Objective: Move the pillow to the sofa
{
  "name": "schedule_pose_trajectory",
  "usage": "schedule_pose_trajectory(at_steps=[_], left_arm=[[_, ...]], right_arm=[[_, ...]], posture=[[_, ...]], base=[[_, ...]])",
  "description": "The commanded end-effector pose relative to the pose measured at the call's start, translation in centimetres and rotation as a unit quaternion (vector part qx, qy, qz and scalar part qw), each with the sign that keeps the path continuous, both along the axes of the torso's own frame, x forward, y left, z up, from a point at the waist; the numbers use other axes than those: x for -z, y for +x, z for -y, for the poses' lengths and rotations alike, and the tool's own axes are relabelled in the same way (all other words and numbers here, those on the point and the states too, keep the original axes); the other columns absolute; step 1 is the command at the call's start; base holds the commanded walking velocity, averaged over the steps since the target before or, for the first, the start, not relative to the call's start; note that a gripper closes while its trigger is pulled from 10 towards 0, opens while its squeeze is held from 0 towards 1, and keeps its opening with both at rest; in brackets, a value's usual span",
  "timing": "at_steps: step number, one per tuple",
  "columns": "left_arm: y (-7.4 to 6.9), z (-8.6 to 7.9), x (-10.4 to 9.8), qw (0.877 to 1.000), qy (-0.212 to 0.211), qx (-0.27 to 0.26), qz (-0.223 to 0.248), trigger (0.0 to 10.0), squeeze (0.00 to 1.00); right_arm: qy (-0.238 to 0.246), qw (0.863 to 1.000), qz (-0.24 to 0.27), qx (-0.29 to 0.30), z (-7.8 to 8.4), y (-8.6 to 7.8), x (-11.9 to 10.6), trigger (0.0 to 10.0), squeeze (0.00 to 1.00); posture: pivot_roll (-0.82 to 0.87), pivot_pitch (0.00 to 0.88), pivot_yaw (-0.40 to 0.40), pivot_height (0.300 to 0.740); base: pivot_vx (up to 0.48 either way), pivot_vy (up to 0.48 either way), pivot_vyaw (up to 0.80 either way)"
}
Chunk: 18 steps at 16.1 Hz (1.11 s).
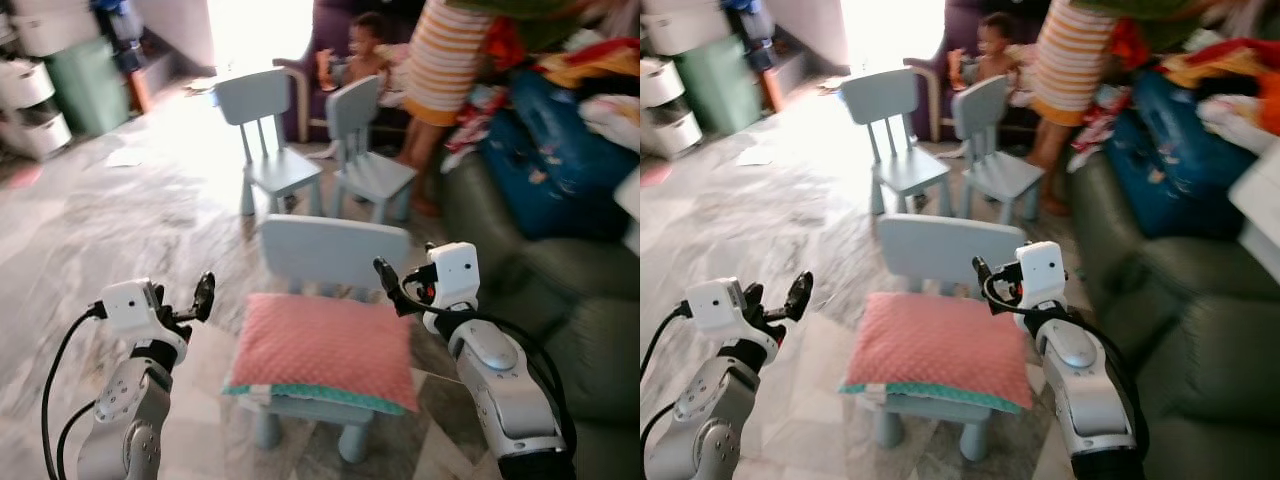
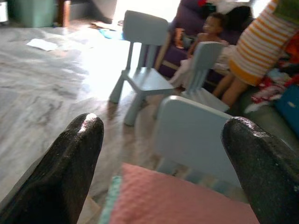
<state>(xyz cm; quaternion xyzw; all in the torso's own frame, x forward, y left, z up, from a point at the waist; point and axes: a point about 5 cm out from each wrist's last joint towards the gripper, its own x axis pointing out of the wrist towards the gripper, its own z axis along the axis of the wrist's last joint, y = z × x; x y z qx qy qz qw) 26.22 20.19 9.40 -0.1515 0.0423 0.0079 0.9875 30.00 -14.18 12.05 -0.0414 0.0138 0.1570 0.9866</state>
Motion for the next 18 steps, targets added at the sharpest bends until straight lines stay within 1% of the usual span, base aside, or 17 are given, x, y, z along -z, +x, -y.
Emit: schedule_pose_trajectory(at_steps=[1,6,7,9,18], left_arm=[[-0.1,0.0,-0.2,1.000,0.000,0.004,0.001,10.0,0.00],[-0.1,0.1,-0.1,1.000,0.002,0.002,-0.001,10.0,0.00],[-0.1,0.4,-0.1,1.000,-0.013,0.005,-0.002,10.0,0.00],[-0.2,0.6,0.1,1.000,-0.021,0.008,-0.006,10.0,0.00],[-0.3,0.2,0.8,1.000,-0.003,0.008,-0.028,10.0,0.00]], right_arm=[[-0.001,1.000,0.011,-0.003,-0.1,0.1,-0.5,10.0,0.00],[-0.001,1.000,0.011,-0.002,-0.2,0.1,-0.5,10.0,0.00],[-0.001,1.000,0.011,-0.002,-0.2,0.0,-0.5,10.0,0.00],[0.000,1.000,0.009,-0.003,-0.2,0.0,-0.4,10.0,0.00],[0.005,1.000,0.006,-0.012,-0.5,-0.2,-0.3,10.0,0.00]], posture=[[-0.03,0.017,-0.005,0.740],[-0.03,0.019,-0.003,0.740],[-0.03,0.021,-0.003,0.740],[-0.03,0.021,-0.003,0.740],[-0.02,0.024,-0.007,0.740]], base=[[0.428,0.000,0.00],[0.364,0.000,0.00],[0.000,0.000,0.00],[0.000,0.000,0.00],[0.000,0.000,0.00]])
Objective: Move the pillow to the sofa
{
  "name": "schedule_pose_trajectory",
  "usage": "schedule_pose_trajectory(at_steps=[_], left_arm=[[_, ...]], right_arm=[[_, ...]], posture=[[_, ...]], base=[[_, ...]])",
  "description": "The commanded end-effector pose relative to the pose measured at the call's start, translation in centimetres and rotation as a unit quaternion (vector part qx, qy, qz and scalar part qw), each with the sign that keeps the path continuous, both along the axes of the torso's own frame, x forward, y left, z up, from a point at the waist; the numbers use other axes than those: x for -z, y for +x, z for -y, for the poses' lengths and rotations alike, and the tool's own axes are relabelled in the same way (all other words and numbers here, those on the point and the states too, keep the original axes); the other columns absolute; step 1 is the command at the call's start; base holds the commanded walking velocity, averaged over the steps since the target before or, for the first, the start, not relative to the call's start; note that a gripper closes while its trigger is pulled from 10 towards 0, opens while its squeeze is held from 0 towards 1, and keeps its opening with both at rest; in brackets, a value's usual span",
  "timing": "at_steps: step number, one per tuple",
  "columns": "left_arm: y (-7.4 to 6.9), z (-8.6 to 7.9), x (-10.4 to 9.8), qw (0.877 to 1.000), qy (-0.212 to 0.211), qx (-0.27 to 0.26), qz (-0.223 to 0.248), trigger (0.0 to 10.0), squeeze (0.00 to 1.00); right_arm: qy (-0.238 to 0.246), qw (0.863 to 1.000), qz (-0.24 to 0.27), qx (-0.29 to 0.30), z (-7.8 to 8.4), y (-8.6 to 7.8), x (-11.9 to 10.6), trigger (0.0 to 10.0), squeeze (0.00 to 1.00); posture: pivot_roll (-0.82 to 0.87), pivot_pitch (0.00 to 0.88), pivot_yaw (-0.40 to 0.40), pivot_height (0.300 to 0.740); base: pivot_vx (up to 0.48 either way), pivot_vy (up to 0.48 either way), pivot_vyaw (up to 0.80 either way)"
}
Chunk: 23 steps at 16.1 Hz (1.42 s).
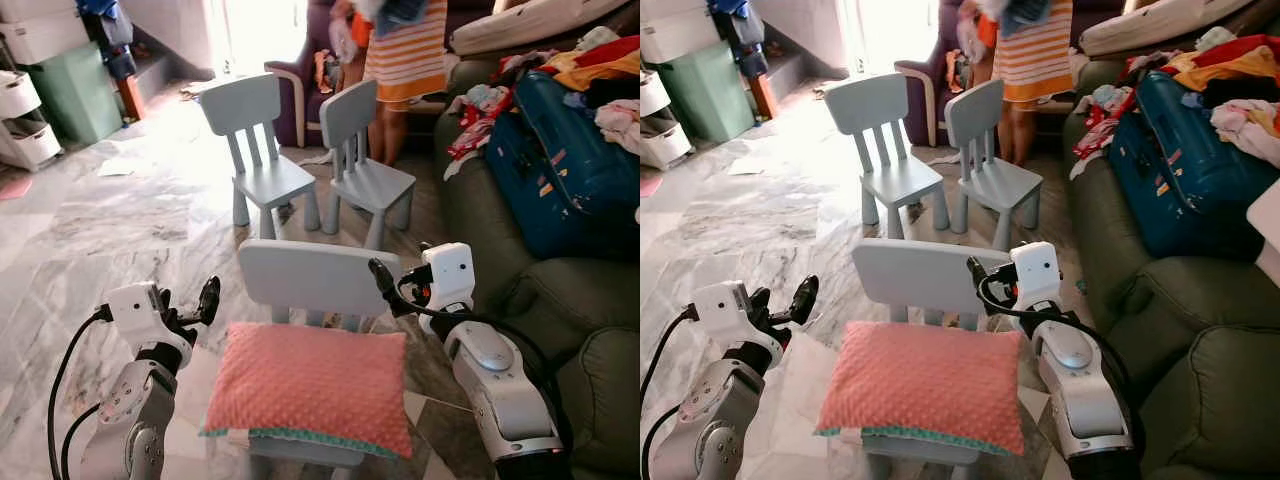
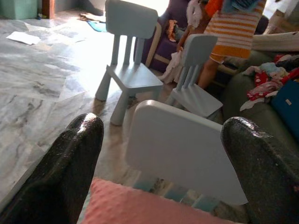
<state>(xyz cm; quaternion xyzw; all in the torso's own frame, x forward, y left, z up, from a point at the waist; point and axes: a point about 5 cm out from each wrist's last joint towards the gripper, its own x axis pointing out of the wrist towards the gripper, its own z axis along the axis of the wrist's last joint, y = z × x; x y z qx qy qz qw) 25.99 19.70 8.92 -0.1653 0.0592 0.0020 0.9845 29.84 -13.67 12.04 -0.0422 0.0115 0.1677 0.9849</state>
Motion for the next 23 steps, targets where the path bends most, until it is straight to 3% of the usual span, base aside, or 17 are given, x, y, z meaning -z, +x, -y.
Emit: schedule_pose_trajectory(at_steps=[1,3,11,18,20,23], left_arm=[[-0.2,-0.3,0.4,1.000,0.011,0.002,-0.012,10.0,0.00],[-1.0,-0.4,1.3,0.999,0.042,-0.001,-0.029,10.0,0.00],[-5.0,-0.8,3.5,0.995,0.049,0.001,-0.085,10.0,0.00],[-5.3,0.1,3.1,0.992,0.084,0.047,-0.076,10.0,0.00],[-4.7,1.1,2.8,0.988,0.105,0.090,-0.064,10.0,0.00],[-4.1,1.7,2.5,0.987,0.103,0.109,-0.057,10.0,0.00]], right_arm=[[0.006,1.000,0.003,-0.001,0.0,0.0,-0.3,10.0,0.00],[0.009,1.000,-0.010,-0.001,0.2,-0.2,0.2,10.0,0.00],[0.018,0.998,-0.054,-0.002,0.4,-3.2,1.8,10.0,0.00],[0.019,0.997,-0.070,0.006,0.7,-4.3,2.0,10.0,0.00],[0.017,0.997,-0.072,0.020,1.0,-4.4,1.9,10.0,0.00],[0.013,0.996,-0.079,0.036,1.7,-4.7,2.1,10.0,0.00]], posture=[[-0.02,0.024,-0.008,0.740],[-0.01,0.029,-0.015,0.740],[-0.02,0.116,-0.008,0.740],[-0.03,0.150,-0.004,0.740],[-0.04,0.153,-0.004,0.740],[-0.05,0.161,-0.005,0.740]], base=[[0.000,0.000,0.00],[0.000,0.000,0.00],[0.000,0.000,0.00],[0.000,0.000,0.00],[0.000,0.000,0.00],[0.000,0.000,0.00]])
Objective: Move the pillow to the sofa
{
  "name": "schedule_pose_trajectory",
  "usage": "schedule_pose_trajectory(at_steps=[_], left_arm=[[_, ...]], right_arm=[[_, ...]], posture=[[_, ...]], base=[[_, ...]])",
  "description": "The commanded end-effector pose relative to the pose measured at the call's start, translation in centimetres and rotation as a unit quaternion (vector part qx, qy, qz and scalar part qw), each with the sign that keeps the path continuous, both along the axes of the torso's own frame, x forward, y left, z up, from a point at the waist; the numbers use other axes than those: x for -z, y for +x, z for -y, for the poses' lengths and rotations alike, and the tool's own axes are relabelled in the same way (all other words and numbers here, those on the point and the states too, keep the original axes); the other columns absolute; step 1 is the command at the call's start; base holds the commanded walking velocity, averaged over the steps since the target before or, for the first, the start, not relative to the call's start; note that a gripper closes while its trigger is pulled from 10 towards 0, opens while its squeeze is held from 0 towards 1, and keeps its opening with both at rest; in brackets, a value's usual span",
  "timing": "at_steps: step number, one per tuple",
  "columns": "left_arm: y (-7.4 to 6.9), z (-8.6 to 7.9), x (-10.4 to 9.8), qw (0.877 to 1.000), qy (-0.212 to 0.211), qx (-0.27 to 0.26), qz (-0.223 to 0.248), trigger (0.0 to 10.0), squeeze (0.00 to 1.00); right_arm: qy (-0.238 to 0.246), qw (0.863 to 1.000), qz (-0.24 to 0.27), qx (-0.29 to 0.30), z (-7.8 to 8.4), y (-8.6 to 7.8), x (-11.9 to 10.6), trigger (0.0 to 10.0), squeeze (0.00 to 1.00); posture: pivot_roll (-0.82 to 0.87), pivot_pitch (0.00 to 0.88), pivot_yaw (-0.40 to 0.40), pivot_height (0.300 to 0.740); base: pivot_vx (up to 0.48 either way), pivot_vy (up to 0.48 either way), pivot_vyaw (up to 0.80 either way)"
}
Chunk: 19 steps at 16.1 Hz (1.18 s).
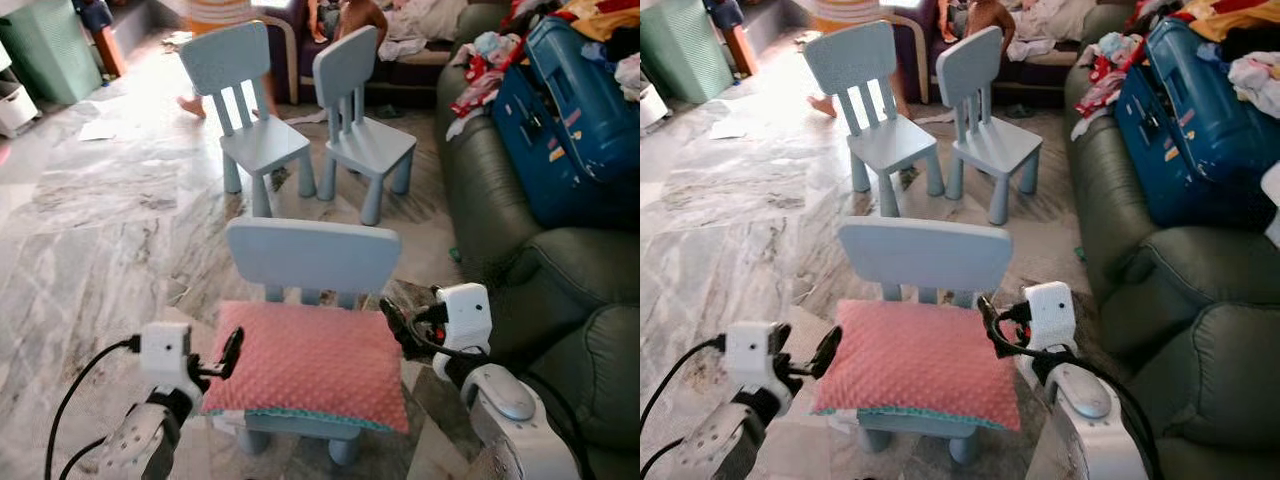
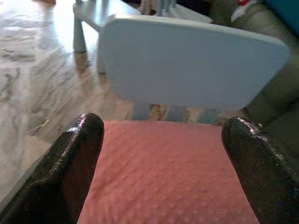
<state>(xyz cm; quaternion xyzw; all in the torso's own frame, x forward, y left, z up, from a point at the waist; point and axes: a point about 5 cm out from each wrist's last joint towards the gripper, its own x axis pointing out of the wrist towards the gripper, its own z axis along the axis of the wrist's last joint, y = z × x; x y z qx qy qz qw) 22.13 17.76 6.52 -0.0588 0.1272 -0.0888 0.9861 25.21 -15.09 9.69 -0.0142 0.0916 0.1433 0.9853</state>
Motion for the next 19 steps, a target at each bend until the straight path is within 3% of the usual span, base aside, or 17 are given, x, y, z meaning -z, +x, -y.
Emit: schedule_pose_trajectory(at_steps=[1,4,8,19], left_arm=[[-0.3,0.1,0.1,1.000,0.005,0.009,-0.005,10.0,0.00],[-0.8,0.2,0.3,1.000,0.006,0.013,-0.012,10.0,0.00],[-1.9,0.0,0.8,1.000,0.006,0.004,-0.025,10.0,0.00],[-1.7,0.0,0.8,1.000,0.007,-0.002,-0.025,10.0,0.00]], right_arm=[[-0.004,1.000,0.001,0.010,0.5,-0.3,-0.3,10.0,0.00],[-0.009,1.000,-0.010,0.021,1.3,-1.0,-0.1,10.0,0.00],[-0.010,1.000,-0.017,0.011,1.2,-1.1,-0.1,10.0,0.00],[-0.007,1.000,-0.015,-0.003,0.8,-0.8,-0.5,10.0,0.00]], posture=[[-0.05,0.167,-0.008,0.740],[-0.05,0.189,-0.015,0.740],[-0.05,0.194,-0.021,0.740],[-0.05,0.188,-0.029,0.740]], base=[[0.000,0.000,0.00],[0.000,0.000,0.00],[0.000,0.000,0.00],[0.000,0.000,0.00]])
